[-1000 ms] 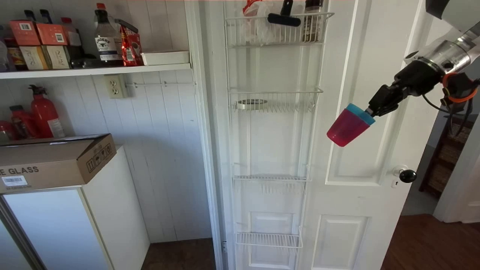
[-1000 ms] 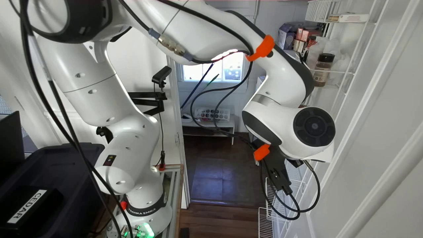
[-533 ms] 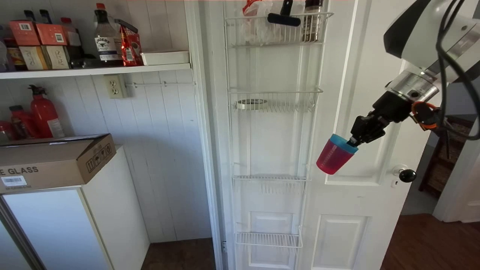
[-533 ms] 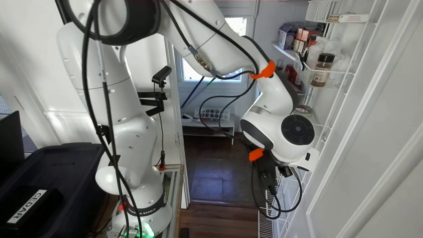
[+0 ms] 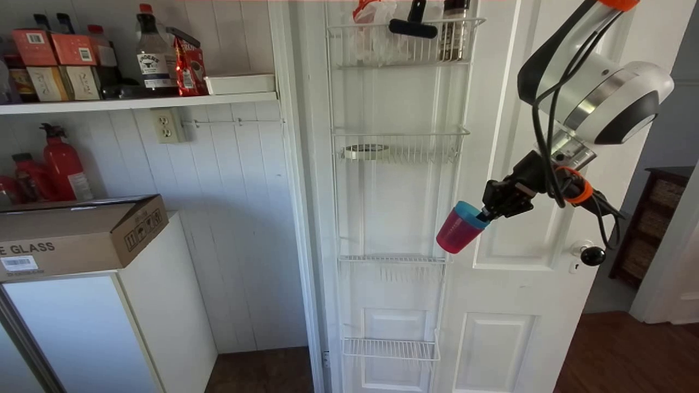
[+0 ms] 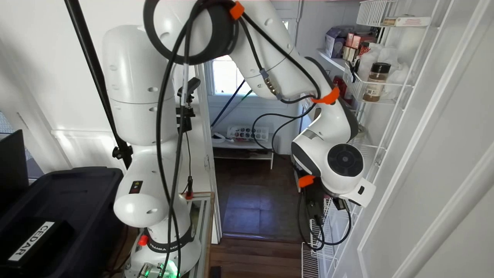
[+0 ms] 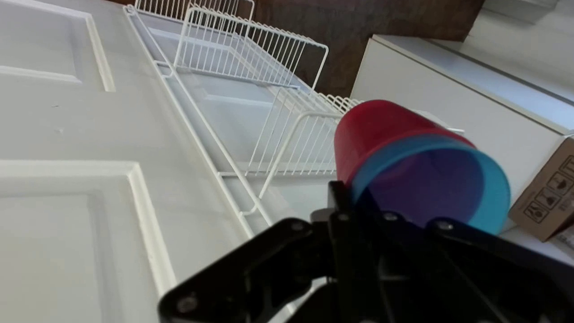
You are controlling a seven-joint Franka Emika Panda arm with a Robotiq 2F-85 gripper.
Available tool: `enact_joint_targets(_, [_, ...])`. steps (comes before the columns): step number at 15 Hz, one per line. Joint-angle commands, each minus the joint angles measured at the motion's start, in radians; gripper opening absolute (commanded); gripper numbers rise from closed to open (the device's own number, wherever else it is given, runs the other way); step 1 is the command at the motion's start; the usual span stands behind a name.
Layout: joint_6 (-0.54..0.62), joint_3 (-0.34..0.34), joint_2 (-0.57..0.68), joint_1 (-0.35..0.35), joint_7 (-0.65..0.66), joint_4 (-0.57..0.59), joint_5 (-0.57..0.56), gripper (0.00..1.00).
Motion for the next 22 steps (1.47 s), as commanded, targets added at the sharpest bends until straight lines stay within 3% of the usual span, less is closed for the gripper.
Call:
enact_joint_targets(1, [0.020, 0.011, 0.080, -0.004, -0.077, 0.080, 0.136, 0.01])
enact_joint_targets(2, [0.003, 0.004, 0.036, 0.000, -0.033, 0.033, 0.065, 0.01])
enact_joint_targets(3, [0.003, 0.003, 0.049, -0.001, -0.040, 0.042, 0.071, 0.05])
enact_joint_targets(7, [0.003, 0.003, 0.053, -0.001, -0.040, 0.043, 0.070, 0.05])
enact_joint_targets(8, [0.003, 0.003, 0.053, -0.001, -0.040, 0.043, 0.070, 0.01])
enact_joint_targets(22, [0.042, 0.003, 0.293, 0.032, 0.012, 0.263, 0.025, 0.01])
